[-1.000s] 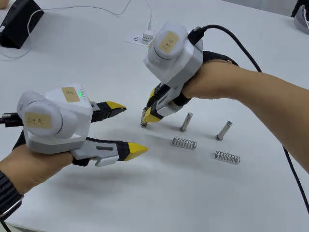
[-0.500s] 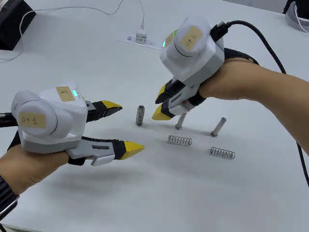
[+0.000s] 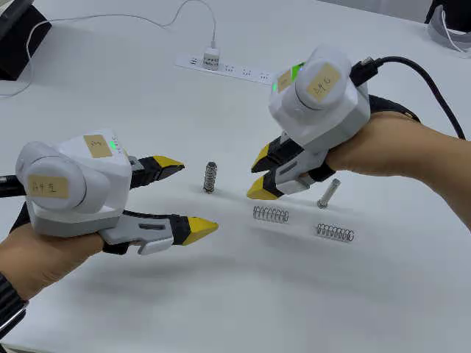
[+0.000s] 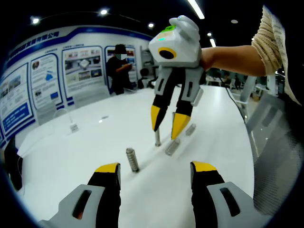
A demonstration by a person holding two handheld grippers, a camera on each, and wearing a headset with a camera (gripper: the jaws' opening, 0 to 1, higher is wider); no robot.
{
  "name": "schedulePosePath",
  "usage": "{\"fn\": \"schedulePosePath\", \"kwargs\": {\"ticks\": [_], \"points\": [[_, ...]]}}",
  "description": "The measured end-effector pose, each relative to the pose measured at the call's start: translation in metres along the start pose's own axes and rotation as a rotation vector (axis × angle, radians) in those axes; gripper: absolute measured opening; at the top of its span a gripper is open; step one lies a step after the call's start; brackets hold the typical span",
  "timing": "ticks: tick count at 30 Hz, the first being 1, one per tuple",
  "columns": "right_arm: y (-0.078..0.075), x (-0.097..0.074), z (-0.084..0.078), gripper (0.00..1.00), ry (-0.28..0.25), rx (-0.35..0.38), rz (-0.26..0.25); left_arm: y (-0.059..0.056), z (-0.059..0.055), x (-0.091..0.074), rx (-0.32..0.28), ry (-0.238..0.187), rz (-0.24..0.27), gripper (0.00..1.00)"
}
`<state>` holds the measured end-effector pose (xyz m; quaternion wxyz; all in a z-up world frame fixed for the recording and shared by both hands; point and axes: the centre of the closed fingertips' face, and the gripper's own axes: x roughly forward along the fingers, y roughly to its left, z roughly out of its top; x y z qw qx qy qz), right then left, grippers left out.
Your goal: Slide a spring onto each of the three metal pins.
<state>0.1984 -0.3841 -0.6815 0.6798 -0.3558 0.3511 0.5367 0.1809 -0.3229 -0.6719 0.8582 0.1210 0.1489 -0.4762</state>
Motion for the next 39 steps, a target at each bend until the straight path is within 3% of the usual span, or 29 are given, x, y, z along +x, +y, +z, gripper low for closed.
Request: {"fn": "schedulePosePath", "kwargs": {"ticks": [11,17,35,39], "points": [[0.010,-0.001,-0.038,0.23,0.040,0.056,-0.006,-0.008,-0.003,-0.001,0.003,0.012,-0.017,0.59],[0.007,0.006,-0.055,0.21,0.062,0.069,-0.008,-0.014,-0.003,0.001,0.005,0.018,-0.031,0.59],[0.002,0.029,-0.076,0.16,0.126,0.012,0.039,-0.031,-0.004,0.012,0.019,0.037,-0.082,0.56],[0.001,0.028,-0.074,0.14,0.120,0.010,0.041,-0.035,-0.006,0.014,0.023,0.044,-0.095,0.55]]}}
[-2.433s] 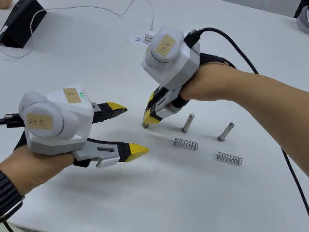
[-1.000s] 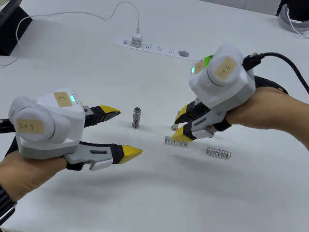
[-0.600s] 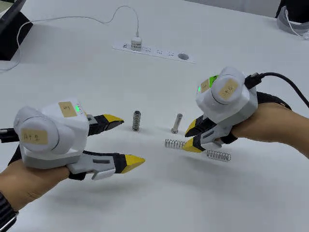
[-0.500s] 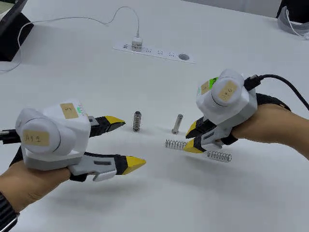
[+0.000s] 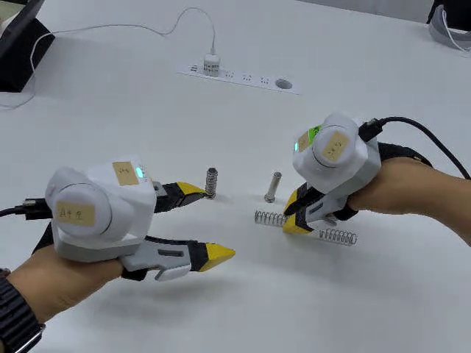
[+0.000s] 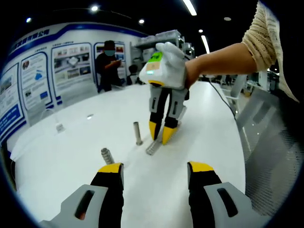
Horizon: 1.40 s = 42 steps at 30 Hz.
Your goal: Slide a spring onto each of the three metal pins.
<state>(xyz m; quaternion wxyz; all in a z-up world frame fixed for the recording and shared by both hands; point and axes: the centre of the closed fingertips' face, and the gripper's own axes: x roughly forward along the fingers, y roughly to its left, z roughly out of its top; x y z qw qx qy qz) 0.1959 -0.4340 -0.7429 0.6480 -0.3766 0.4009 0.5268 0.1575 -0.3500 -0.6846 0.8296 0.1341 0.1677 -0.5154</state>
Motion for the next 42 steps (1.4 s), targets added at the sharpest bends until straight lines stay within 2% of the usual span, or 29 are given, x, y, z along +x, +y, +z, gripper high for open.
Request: {"fn": "schedulePosePath", "kwargs": {"ticks": [9,17,26,31,42], "points": [[0.002,0.001,0.000,0.12,0.009,0.028,0.025,-0.004,0.001,0.004,0.009,0.001,-0.016,0.53],[0.010,-0.008,0.011,0.12,-0.030,0.057,0.040,-0.009,-0.003,0.009,0.027,0.020,-0.041,0.51],[0.033,-0.032,0.032,0.12,-0.050,-0.005,0.070,-0.012,0.002,0.015,0.055,0.007,-0.059,0.45],[0.039,-0.039,0.039,0.12,-0.046,-0.051,0.074,-0.014,0.008,0.020,0.087,-0.004,-0.081,0.39],[0.047,-0.044,0.048,0.12,-0.019,-0.104,0.093,-0.020,0.013,0.028,0.145,-0.011,-0.117,0.24]]}}
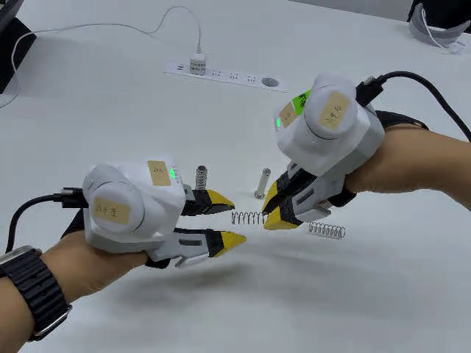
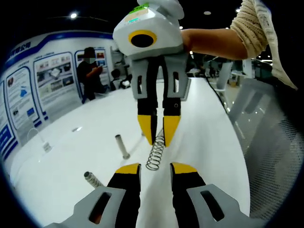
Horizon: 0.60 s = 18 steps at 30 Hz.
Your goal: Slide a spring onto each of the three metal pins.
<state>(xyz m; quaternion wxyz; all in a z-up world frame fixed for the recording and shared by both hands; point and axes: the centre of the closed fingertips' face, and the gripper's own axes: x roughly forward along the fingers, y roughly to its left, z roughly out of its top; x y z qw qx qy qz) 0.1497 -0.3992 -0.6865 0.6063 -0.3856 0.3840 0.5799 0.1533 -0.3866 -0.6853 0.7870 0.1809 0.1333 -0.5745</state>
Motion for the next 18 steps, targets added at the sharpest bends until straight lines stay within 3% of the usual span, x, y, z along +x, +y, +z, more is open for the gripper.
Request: {"fn": "schedulePosePath", "kwargs": {"ticks": [11,18], "points": [[0.007,-0.002,-0.002,0.12,0.042,-0.018,0.022,-0.007,0.003,0.006,0.061,0.003,-0.021,0.12],[0.009,-0.011,0.005,0.12,0.034,-0.014,0.019,-0.009,0.002,0.007,0.064,0.008,-0.028,0.11]]}}
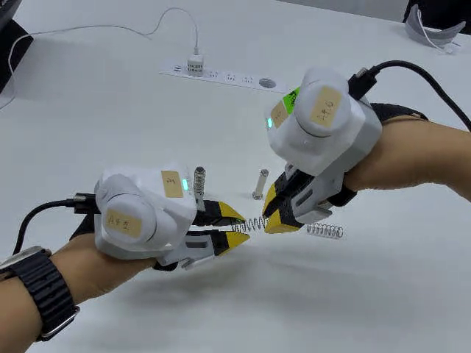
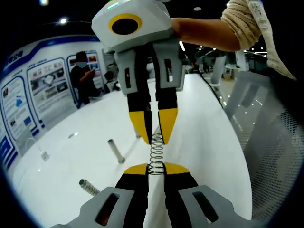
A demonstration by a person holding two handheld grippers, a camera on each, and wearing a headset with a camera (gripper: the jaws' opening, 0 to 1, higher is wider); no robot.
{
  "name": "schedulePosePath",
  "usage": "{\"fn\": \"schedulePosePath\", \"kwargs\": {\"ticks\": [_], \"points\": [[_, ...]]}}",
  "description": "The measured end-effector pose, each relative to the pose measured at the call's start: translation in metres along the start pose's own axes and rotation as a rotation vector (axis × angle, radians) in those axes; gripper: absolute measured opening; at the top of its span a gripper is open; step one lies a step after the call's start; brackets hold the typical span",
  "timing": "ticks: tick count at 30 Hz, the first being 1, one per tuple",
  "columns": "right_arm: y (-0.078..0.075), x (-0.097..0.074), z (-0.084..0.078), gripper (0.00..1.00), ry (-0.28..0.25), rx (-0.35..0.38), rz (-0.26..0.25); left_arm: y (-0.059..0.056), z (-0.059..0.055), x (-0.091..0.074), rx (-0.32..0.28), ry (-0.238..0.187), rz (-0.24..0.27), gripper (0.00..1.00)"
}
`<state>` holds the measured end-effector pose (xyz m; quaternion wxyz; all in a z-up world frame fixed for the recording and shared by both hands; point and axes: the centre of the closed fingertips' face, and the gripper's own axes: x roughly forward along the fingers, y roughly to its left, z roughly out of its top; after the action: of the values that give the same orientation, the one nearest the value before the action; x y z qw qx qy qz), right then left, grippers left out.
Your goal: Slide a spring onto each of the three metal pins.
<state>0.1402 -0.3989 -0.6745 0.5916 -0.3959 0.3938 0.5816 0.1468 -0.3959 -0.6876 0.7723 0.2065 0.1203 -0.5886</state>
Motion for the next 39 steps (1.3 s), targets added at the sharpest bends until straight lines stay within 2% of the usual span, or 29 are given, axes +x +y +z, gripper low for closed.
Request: {"fn": "schedulePosePath", "kwargs": {"ticks": [15,21,32,39], "points": [[0.004,-0.015,0.030,0.11,-0.054,-0.058,-0.026,0.001,0.002,0.000,-0.007,-0.001,0.008,0.11],[0.004,-0.018,0.042,0.11,-0.077,-0.076,-0.035,0.003,0.006,-0.002,-0.025,-0.015,0.011,0.11],[0.000,-0.019,0.044,0.15,-0.099,-0.049,-0.037,0.005,0.007,-0.002,-0.041,-0.028,0.021,0.11],[0.002,-0.017,0.041,0.15,-0.092,-0.044,-0.034,0.006,0.007,-0.001,-0.044,-0.026,0.029,0.11]]}}
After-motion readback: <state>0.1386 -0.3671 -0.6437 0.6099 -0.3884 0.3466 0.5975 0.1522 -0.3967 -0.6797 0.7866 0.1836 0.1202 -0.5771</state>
